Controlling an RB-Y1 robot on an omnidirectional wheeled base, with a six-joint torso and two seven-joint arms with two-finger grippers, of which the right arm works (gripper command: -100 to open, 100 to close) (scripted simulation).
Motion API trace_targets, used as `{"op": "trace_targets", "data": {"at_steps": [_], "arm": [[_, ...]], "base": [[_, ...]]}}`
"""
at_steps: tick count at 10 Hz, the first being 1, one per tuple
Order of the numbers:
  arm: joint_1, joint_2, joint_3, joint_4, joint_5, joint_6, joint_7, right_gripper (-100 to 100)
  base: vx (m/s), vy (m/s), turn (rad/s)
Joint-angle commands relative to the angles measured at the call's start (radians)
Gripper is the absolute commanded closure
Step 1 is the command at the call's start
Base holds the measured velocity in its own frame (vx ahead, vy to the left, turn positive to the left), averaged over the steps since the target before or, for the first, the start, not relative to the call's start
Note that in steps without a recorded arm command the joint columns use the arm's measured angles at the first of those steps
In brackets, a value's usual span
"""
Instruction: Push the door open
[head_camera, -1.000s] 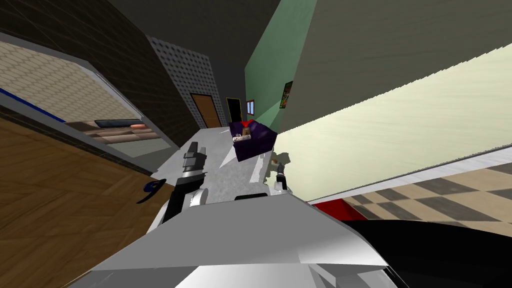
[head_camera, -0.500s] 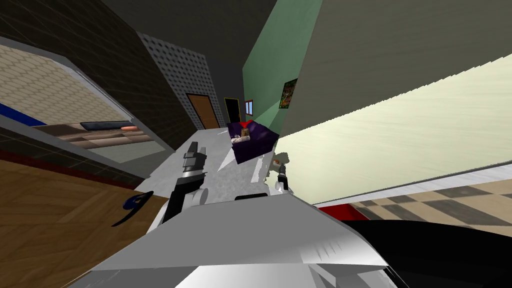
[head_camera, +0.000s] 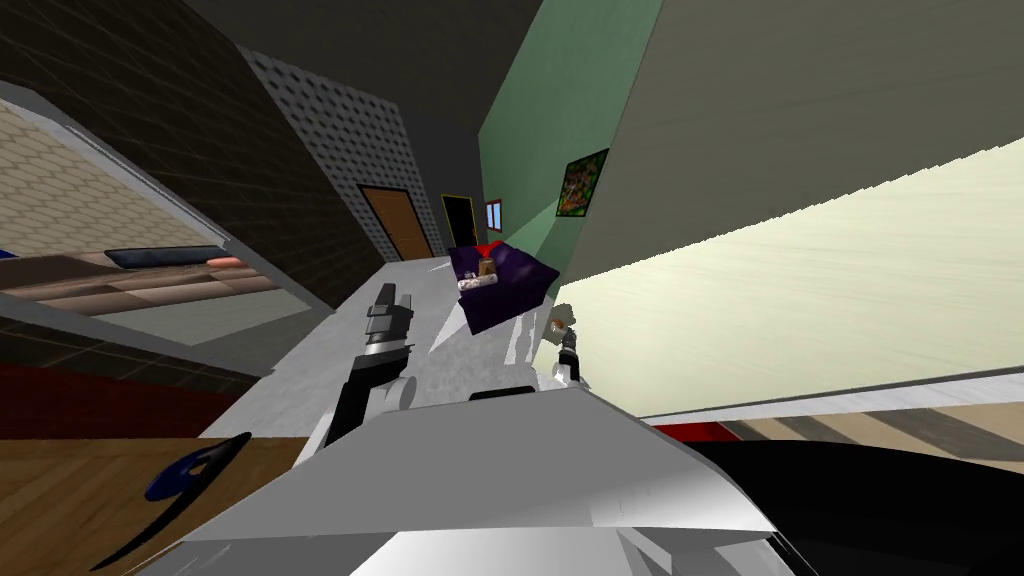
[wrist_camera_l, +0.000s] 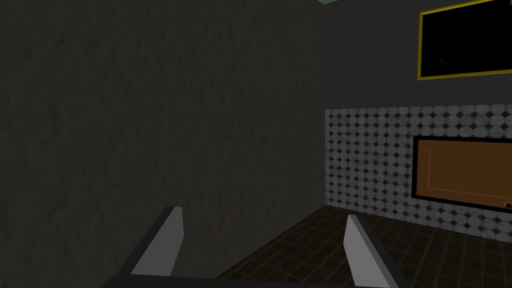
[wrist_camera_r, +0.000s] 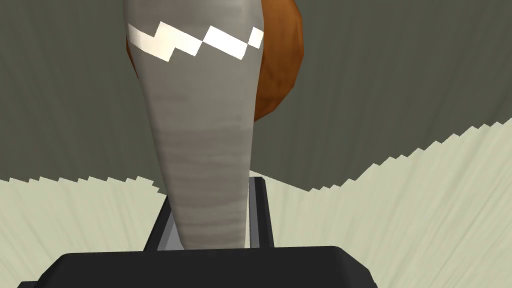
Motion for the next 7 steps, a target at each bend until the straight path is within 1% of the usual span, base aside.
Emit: {"op": "trace_targets", "data": {"at_steps": [1,4,5,6,7], "arm": [[-0.006,0.002,-0.01,0.006,-0.007,-0.013,0.002,100],[-0.005,0.009,-0.034,0.006,-0.023,-0.014,0.012,100],[0.009,0.002,-0.038,0.002,-0.024,-0.012,0.011,100],[0.011,-0.004,-0.056,0.001,-0.036,-0.015,0.019,100],[0.011,-0.004,-0.06,0.001,-0.039,-0.015,0.02,100]], "base": [[0.189,0.026,-0.047],[0.178,0.041,-0.06],[0.066,0.004,-0.055],[0.116,-0.023,-0.049],[0.176,-0.011,-0.036]]}}
